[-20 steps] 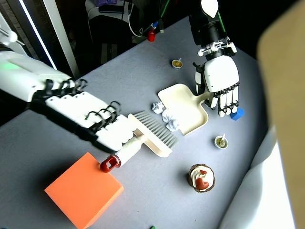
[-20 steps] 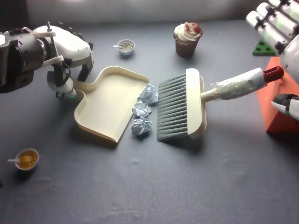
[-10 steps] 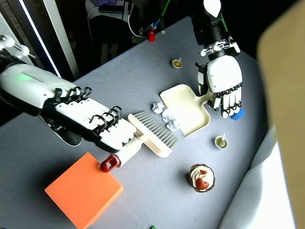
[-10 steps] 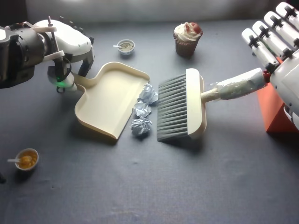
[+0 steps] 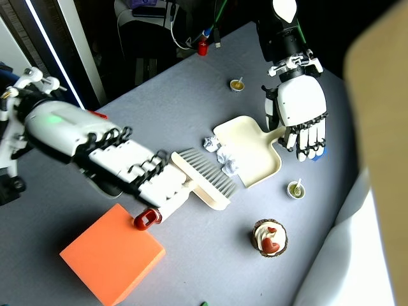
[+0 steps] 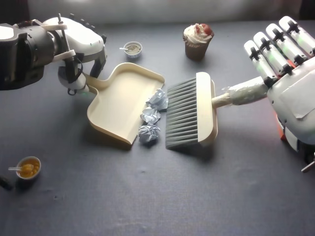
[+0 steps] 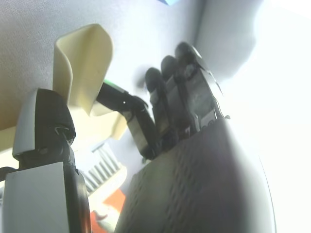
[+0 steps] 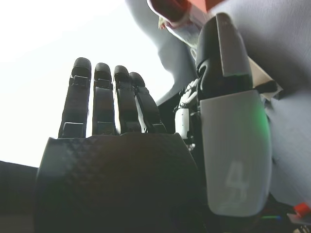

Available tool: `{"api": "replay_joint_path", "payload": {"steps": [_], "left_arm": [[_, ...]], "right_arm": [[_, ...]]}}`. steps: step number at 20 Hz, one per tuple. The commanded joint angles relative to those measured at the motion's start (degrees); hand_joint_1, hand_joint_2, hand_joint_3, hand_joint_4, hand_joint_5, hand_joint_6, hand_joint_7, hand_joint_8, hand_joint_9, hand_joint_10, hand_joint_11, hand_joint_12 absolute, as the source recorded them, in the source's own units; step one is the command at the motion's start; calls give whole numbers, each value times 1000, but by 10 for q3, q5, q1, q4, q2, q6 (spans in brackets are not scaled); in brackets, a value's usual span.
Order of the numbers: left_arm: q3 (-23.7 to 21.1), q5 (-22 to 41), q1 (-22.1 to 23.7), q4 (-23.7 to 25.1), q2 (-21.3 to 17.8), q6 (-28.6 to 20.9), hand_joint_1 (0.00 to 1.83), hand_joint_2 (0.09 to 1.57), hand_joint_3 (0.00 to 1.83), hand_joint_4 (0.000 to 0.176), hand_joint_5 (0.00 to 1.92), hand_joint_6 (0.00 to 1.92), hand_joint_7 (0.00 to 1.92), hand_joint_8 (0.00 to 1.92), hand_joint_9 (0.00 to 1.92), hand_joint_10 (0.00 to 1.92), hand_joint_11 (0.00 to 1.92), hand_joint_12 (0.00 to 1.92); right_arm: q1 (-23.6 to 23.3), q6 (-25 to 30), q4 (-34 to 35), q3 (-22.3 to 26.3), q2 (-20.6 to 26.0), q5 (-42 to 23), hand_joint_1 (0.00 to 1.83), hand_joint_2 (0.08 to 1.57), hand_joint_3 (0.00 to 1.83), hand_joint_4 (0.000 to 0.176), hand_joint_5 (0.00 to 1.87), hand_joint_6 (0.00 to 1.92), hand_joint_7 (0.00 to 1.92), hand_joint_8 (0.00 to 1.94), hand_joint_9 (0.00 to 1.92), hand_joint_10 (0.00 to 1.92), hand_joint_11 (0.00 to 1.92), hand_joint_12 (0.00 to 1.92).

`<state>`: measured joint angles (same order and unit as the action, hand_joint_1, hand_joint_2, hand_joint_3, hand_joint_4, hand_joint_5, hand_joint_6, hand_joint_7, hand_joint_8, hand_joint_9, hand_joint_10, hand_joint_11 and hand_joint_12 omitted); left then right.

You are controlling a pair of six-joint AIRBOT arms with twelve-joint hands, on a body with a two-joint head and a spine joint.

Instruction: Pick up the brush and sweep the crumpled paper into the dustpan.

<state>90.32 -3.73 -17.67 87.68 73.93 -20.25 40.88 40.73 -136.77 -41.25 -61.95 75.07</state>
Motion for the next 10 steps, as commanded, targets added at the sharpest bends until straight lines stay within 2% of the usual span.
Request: {"api": "replay_joint_path", "payload": {"steps": [1, 4, 5, 6, 8, 9, 10], "left_arm": [[6, -13, 5, 9, -5, 2, 1065, 1141, 2, 6, 934, 1052, 413, 4, 334, 4, 296, 67], [8, -13, 6, 9, -5, 2, 1075, 1136, 0, 0, 947, 1033, 421, 4, 333, 2, 320, 84], [9, -13, 7, 9, -5, 2, 1063, 1141, 1, 10, 935, 1053, 404, 0, 298, 0, 301, 84], [10, -13, 8, 9, -5, 2, 1071, 1150, 0, 0, 918, 1078, 395, 1, 296, 1, 275, 87], [10, -13, 8, 9, -5, 2, 1084, 1121, 0, 0, 977, 985, 435, 4, 341, 7, 310, 123], [10, -13, 9, 9, -5, 2, 1072, 1127, 1, 13, 963, 1008, 422, 1, 335, 2, 300, 123], [10, -12, 9, 9, -5, 2, 1072, 1127, 1, 13, 963, 1008, 422, 1, 335, 2, 300, 123]], "right_arm": [[-4, 1, -39, -8, 2, 74, 978, 1125, 6, 0, 86, 13, 91, 5, 92, 4, 115, 9], [-4, 16, -24, -29, -19, 87, 997, 1113, 0, 0, 71, 2, 99, 4, 96, 3, 111, 7], [-4, 23, -24, -36, -25, 90, 972, 1111, 0, 0, 52, 0, 90, 0, 98, 3, 116, 8], [-4, 27, -24, -42, -32, 91, 992, 1103, 0, 0, 53, 0, 87, 0, 93, 0, 107, 4], [-4, 30, -24, -55, -48, 91, 985, 1095, 0, 0, 56, 1, 86, 0, 93, 0, 101, 1], [-4, 30, -24, -62, -55, 91, 986, 1092, 0, 0, 67, 6, 87, 1, 96, 2, 107, 4], [-4, 30, -24, -69, -63, 91, 986, 1092, 0, 0, 67, 6, 87, 1, 96, 2, 107, 4]]}}
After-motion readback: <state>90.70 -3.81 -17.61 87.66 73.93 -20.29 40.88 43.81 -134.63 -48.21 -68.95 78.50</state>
